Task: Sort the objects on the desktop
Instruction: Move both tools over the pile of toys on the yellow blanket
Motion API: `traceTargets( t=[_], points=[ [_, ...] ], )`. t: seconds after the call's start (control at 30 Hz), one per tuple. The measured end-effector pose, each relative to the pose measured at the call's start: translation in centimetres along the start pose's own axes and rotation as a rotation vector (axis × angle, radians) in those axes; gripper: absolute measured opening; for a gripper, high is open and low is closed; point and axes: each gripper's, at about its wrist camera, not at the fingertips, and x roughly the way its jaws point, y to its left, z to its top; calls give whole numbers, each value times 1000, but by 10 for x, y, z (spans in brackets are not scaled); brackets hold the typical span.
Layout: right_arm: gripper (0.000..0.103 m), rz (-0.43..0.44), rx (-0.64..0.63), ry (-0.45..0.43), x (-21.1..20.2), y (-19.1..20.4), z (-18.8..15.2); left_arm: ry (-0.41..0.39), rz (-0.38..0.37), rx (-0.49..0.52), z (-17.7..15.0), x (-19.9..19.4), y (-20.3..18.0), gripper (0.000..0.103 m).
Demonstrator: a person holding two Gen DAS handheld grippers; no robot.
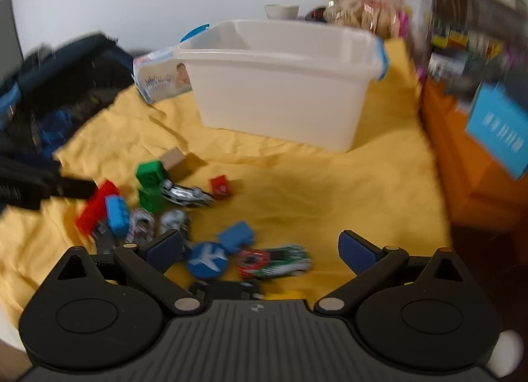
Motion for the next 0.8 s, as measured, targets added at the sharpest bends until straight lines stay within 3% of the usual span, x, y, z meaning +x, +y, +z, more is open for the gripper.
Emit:
traceTargets(
  t=[0.1, 0.17, 0.23, 0.3, 0.5, 0.57, 0.63, 0.7, 0.8],
  points=[
    [103, 53, 31, 138, 8, -14, -15, 46, 3, -16, -6, 5, 4, 87],
    [93, 146, 94, 188, 13, -24, -27, 66, -17, -22, -14, 8, 5, 81],
    [93, 185, 133, 176, 13, -33, -34, 75, -11, -27, -22, 8, 4, 80],
    [95, 204, 72, 128, 10, -32, -39, 86, -19, -25, -30, 9, 1, 80],
    [90, 240, -134, 139, 15, -14, -50, 105, -54, 19, -54, 7, -21, 80],
    [79, 290, -109, 179, 24, -14, -53, 113, -82, 9, -61, 7, -27, 80],
    [71, 318, -100, 204, 28, -16, -56, 121, -136, -5, -64, 9, -32, 75],
    [71, 315, -138, 186, 27, -13, -60, 115, -162, 1, -69, 9, -41, 65],
    [75, 316, -181, 165, 24, -9, -66, 137, -132, 89, -77, 14, -60, 61]
  ],
)
